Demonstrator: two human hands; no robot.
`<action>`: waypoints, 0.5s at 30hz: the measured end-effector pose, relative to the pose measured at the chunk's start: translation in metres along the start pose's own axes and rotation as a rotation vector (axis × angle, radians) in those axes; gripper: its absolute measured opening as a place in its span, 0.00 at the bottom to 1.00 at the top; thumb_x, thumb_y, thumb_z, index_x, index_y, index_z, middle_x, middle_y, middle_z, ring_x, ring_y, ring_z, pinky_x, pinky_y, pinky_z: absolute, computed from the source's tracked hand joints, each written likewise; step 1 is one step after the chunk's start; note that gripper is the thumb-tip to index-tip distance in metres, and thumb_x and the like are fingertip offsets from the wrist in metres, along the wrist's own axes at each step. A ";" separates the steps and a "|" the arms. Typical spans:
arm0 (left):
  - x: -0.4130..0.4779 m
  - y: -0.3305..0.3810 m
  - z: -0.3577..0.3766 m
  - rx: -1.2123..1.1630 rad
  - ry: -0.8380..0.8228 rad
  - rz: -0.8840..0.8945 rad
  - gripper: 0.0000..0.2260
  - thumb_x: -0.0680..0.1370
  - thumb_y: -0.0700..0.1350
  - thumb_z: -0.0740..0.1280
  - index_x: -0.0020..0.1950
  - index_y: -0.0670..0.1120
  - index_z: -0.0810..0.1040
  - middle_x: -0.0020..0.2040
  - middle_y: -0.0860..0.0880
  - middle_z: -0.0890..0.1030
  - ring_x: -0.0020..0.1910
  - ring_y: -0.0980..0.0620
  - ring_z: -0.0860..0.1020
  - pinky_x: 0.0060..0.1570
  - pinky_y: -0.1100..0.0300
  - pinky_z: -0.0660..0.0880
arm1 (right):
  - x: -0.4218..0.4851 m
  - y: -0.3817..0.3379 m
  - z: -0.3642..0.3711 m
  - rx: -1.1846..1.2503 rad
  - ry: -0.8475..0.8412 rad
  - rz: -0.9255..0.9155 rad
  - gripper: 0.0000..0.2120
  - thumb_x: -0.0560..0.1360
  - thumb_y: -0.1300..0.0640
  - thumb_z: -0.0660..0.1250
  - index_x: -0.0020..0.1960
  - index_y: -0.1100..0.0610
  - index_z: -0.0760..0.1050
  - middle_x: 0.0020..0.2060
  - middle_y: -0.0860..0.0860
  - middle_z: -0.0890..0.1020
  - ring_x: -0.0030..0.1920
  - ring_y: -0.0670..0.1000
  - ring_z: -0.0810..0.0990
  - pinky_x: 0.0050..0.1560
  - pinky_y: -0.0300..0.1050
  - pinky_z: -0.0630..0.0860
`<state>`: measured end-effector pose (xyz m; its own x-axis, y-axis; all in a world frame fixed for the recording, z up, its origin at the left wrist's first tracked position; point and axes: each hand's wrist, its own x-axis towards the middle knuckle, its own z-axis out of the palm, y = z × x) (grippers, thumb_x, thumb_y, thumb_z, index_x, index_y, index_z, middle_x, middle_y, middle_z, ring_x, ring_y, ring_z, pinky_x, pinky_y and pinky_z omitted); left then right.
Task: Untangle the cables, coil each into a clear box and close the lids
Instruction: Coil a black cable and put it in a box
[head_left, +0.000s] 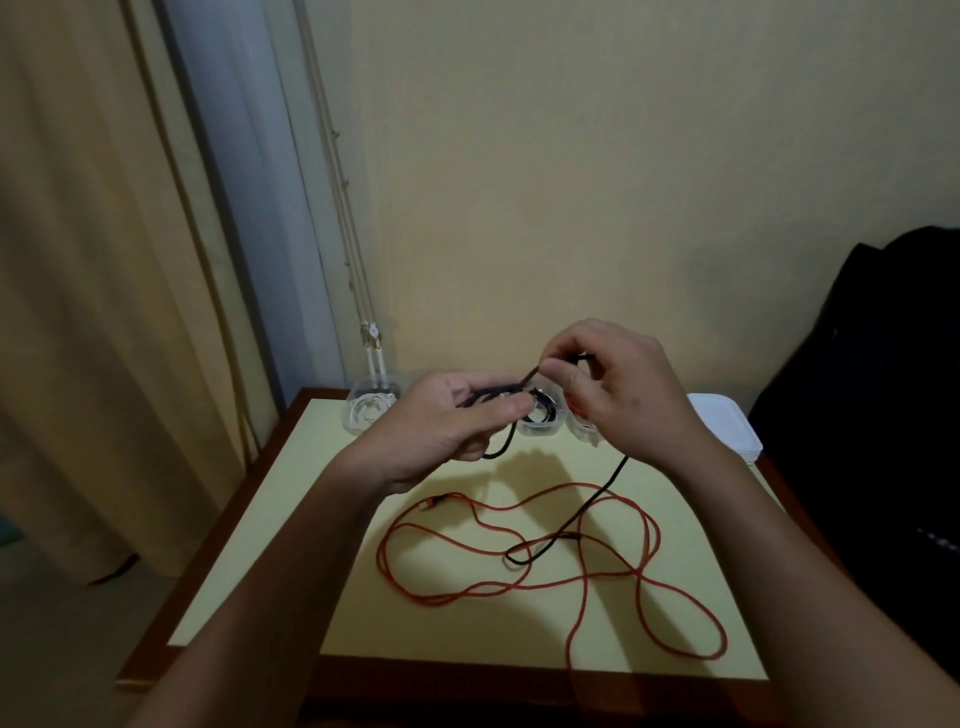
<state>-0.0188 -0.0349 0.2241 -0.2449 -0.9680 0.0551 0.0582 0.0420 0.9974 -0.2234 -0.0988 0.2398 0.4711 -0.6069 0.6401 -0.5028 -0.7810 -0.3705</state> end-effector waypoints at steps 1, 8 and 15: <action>0.000 0.002 0.001 0.005 0.015 0.004 0.20 0.75 0.48 0.71 0.65 0.43 0.79 0.32 0.51 0.69 0.27 0.57 0.60 0.27 0.65 0.56 | -0.001 0.001 -0.001 0.010 0.005 0.017 0.01 0.78 0.58 0.71 0.47 0.54 0.80 0.41 0.44 0.81 0.42 0.38 0.75 0.45 0.27 0.65; 0.001 0.016 0.007 -0.018 -0.013 0.039 0.20 0.76 0.49 0.67 0.65 0.42 0.78 0.28 0.56 0.66 0.26 0.58 0.57 0.28 0.62 0.52 | 0.002 0.003 -0.004 0.001 0.048 0.034 0.04 0.78 0.56 0.71 0.45 0.55 0.80 0.39 0.45 0.80 0.40 0.41 0.75 0.43 0.26 0.65; 0.009 0.028 0.007 -0.305 -0.016 0.063 0.21 0.79 0.46 0.64 0.68 0.35 0.74 0.28 0.54 0.58 0.23 0.61 0.57 0.24 0.66 0.52 | 0.006 0.002 0.001 -0.109 0.143 -0.001 0.06 0.81 0.53 0.66 0.55 0.53 0.79 0.41 0.46 0.82 0.41 0.49 0.76 0.42 0.46 0.71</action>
<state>-0.0259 -0.0405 0.2529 -0.2465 -0.9618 0.1193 0.3610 0.0231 0.9323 -0.2210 -0.1042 0.2417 0.3676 -0.5733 0.7322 -0.5819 -0.7560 -0.2998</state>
